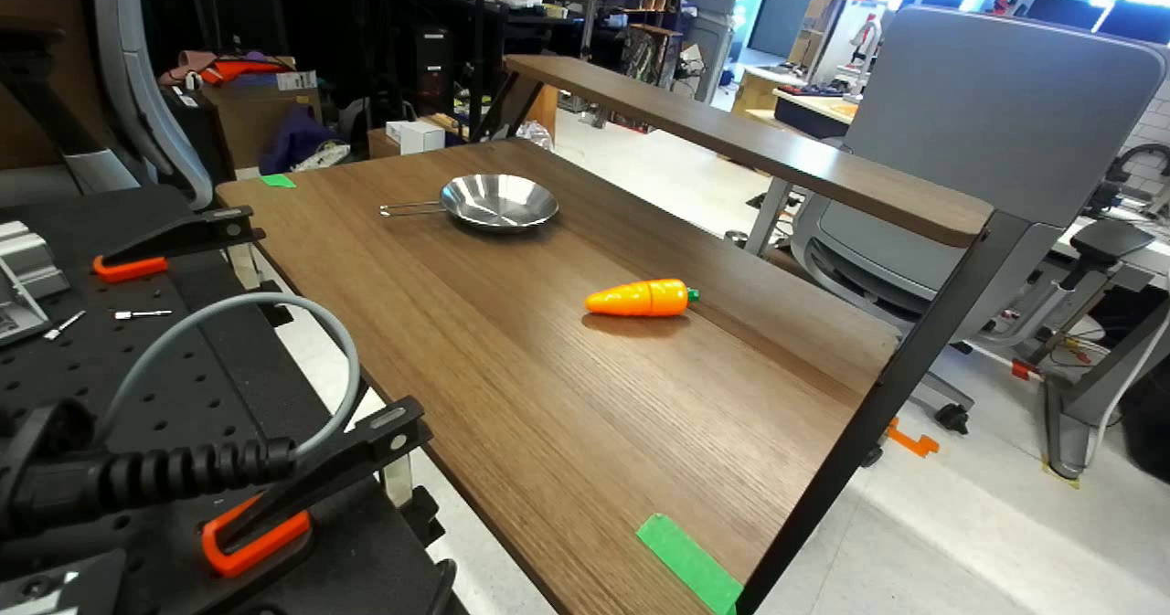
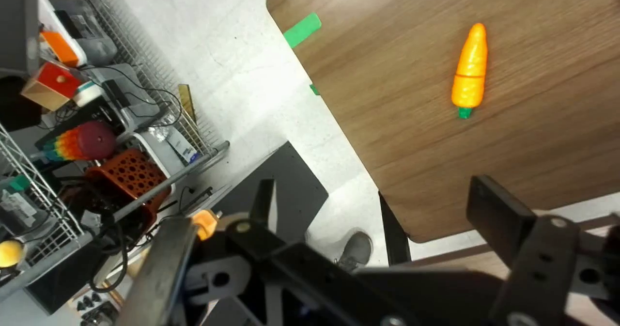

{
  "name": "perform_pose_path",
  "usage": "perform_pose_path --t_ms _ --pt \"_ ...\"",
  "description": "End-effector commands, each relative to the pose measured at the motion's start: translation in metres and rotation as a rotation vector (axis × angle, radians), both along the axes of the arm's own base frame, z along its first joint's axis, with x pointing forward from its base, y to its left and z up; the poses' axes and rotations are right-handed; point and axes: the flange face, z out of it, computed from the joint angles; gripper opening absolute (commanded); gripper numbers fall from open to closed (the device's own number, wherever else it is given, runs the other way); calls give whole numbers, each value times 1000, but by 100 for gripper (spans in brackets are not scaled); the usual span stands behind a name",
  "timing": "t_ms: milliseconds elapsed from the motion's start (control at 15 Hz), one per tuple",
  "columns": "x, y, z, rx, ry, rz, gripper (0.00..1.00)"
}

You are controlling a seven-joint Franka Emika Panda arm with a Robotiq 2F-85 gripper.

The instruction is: Put the carrot on the silver pan.

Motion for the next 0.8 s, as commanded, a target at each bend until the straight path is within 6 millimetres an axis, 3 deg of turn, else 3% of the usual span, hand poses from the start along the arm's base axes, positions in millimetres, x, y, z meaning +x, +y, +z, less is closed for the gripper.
perform_pose_path --t_ms 0,200,400,733 --pt "45 -17 -31 7 -91 -4 100" --pt "73 -21 -61 88 -167 16 100" --pt "88 2 -82 205 -226 63 100" --pt "95 39 -88 285 -261 119 100"
